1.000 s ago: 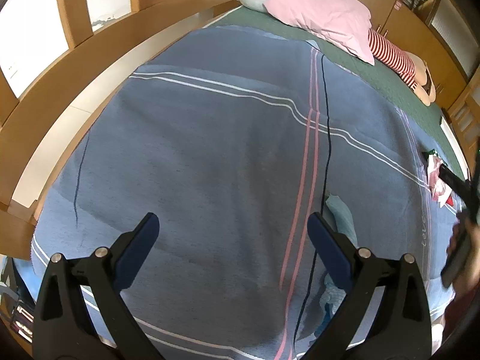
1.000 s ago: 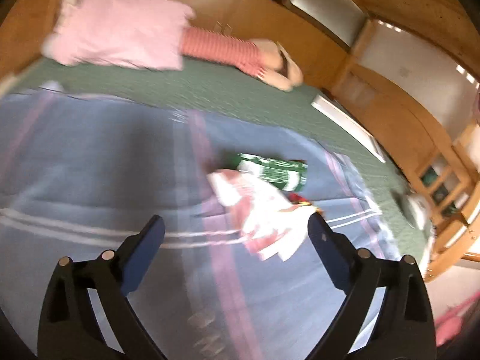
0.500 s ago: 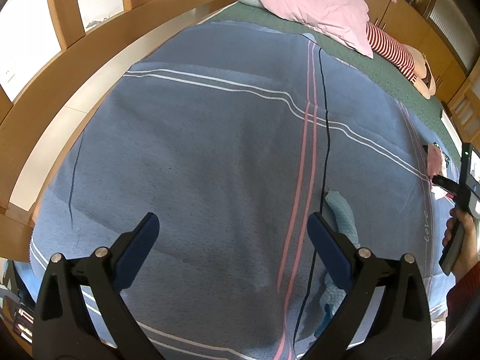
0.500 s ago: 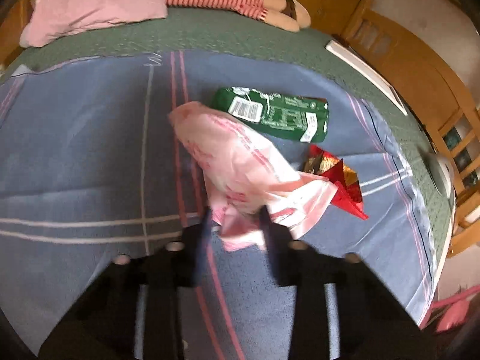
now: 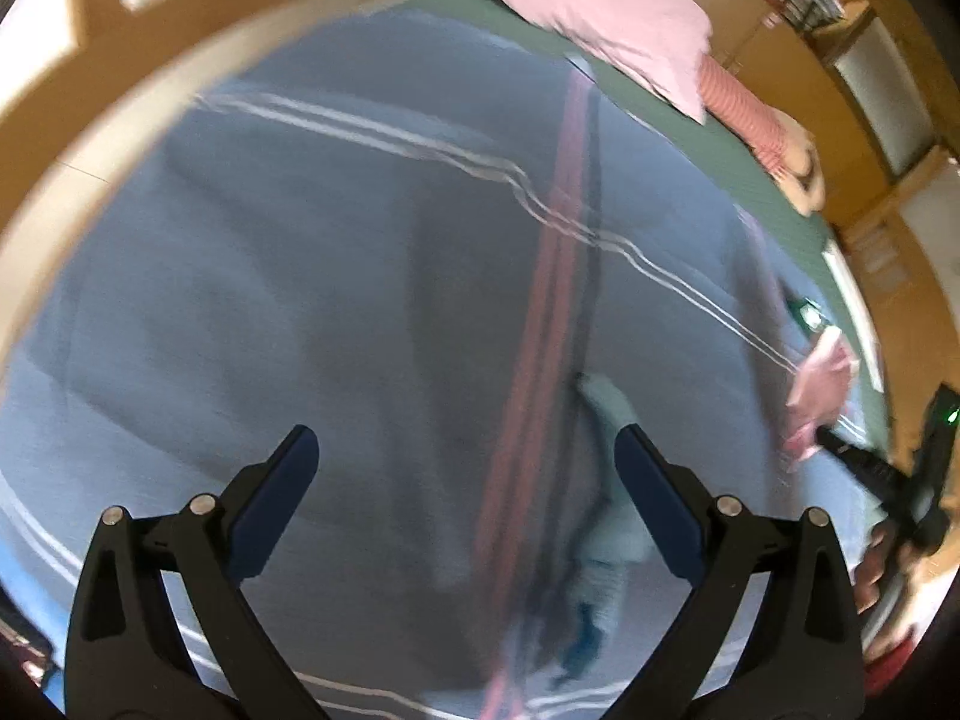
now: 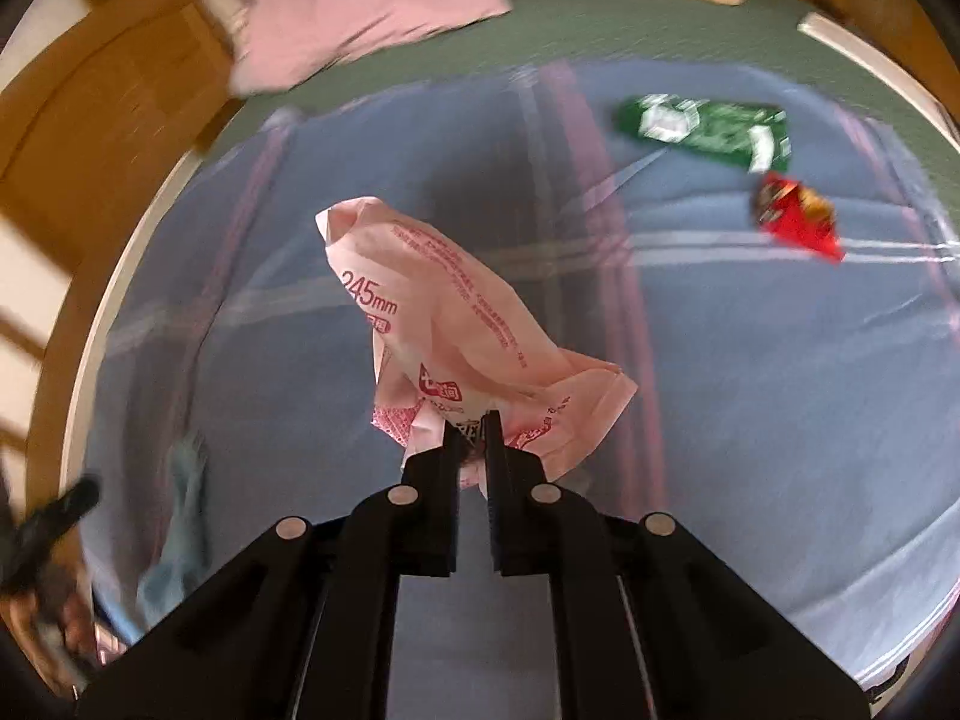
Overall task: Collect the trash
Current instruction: 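Grasp the pink paper wrapper with the right tool while the left tool holds the cloth, then carry the cloth and pink wrapper to the wastebasket and open both tools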
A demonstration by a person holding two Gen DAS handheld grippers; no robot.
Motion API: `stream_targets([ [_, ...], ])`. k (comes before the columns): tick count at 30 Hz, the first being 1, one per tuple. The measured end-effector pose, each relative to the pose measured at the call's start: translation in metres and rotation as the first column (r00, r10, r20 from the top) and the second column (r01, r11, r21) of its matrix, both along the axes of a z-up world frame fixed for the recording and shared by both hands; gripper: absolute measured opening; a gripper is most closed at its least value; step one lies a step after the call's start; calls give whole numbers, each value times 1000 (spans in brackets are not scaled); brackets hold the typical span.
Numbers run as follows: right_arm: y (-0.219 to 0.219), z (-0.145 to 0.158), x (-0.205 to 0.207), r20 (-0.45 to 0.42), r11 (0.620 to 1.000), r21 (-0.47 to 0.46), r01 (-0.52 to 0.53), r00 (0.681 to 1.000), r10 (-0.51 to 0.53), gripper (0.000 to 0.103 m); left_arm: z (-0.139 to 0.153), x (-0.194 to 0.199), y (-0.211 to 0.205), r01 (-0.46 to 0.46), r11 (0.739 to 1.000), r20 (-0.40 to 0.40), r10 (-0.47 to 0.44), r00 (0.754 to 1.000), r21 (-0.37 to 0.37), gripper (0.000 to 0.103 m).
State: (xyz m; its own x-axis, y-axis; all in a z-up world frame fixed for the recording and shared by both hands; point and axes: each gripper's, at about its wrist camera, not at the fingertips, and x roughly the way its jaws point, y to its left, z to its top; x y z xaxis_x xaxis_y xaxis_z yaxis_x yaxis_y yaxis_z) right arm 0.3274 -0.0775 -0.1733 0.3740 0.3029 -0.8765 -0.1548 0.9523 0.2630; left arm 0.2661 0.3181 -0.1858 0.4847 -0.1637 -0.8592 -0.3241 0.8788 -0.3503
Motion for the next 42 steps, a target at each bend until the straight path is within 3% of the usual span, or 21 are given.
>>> stream_targets([
  [3, 17, -1, -29, -10, 998, -30, -50, 999, 49, 8, -6, 6, -21, 104, 994, -11, -104, 994, -46, 98],
  [6, 30, -1, -50, -4, 994, -65, -85, 996, 85, 8, -5, 8, -49, 190, 979, -9, -190, 982, 70, 95],
  [8, 34, -2, -60, 7, 992, -74, -107, 994, 108, 8, -7, 9, -74, 261, 946, -29, -260, 965, 190, 82],
  [10, 41, -5, -69, -5, 989, -76, -130, 991, 130, 8, -15, 12, -93, 323, 915, -73, -314, 946, 243, 77],
  [15, 48, -6, -79, -3, 983, -99, -153, 988, 154, 8, -18, 11, -120, 411, 868, -97, -401, 911, 277, 77],
  [20, 56, -11, -82, -6, 982, -104, -158, 987, 158, 9, -22, 13, -115, 404, 888, -97, -392, 915, 220, 77],
  [24, 59, -10, -83, 21, 984, -111, -138, 990, 141, 9, -29, 13, -116, 436, 880, -114, -421, 900, 190, 77],
  [26, 59, -7, -83, 24, 986, -109, -128, 991, 131, 9, -32, 15, -118, 451, 875, -112, -437, 893, 176, 68],
  [31, 55, -4, -83, 31, 989, -105, -100, 994, 104, 9, -33, 15, -125, 490, 863, -100, -481, 871, 124, 32],
  [32, 54, -4, -84, 34, 990, -108, -94, 995, 98, 9, -33, 15, -127, 495, 860, -101, -486, 868, 123, 32],
  [37, 48, -4, -86, 33, 994, -96, -58, 998, 61, 9, -30, 10, -122, 464, 876, -95, -455, 886, 130, 31],
  [42, 46, -5, -89, 28, 995, -91, -43, 999, 46, 9, -17, 3, -108, 412, 884, -74, -406, 911, 221, 31],
])
